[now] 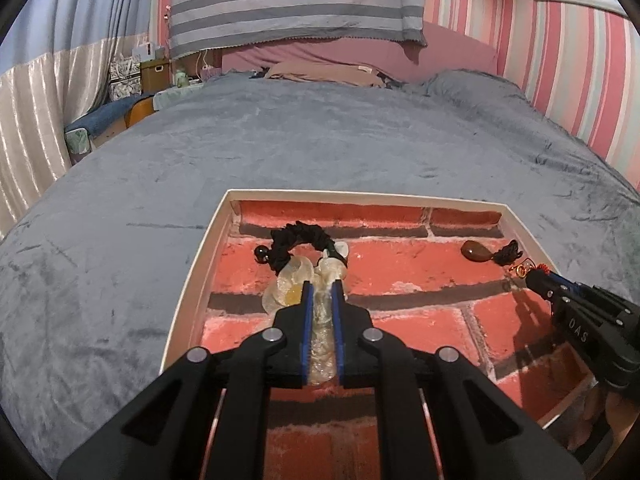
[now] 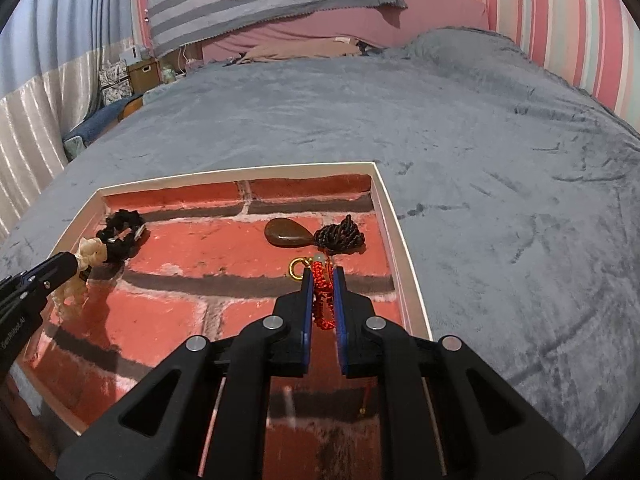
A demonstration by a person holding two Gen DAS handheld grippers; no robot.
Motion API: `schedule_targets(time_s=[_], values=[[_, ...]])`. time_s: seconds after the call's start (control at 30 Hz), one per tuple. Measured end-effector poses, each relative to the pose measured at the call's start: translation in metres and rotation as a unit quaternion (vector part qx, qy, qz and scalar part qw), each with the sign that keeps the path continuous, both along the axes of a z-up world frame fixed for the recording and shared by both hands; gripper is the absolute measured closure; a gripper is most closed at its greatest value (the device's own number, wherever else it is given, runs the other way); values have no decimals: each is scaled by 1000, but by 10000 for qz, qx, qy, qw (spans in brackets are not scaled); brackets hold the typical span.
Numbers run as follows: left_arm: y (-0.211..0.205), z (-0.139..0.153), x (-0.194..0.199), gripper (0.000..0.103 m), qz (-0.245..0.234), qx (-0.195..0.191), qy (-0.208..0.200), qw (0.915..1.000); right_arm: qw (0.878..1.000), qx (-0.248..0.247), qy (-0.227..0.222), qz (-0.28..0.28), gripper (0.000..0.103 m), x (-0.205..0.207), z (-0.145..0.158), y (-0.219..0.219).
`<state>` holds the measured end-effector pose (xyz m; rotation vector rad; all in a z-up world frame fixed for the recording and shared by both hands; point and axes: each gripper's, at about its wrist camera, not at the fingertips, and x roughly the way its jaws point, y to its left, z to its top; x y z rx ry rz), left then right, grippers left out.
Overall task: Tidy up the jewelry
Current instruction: 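Carry both items into the tray and open both tools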
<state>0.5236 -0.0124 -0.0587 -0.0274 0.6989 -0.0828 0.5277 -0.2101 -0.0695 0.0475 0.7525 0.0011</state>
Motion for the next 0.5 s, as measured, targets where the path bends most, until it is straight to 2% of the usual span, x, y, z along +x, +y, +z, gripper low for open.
schedule_targets(time_s=[0.23,0.27,0.3,0.37,0.5], values=[[-1,-5,4,87,2,53,80,10000,9996,-52,261,15,91,7,-8,3],[0,-4,3,83,10,48,87,9999,9996,-26,290,23,85,7,-8,3],[1,-4,3,81,40,55,92,9999,9995,-17,308,24,74,7,-8,3],[3,-1,0,68,79,31,92,9999,9996,9,281,10,65,4,-5,1],[7,14,-11,60,93,-55,14,9999,9998,101,167,-8,58,-7,8,-7]])
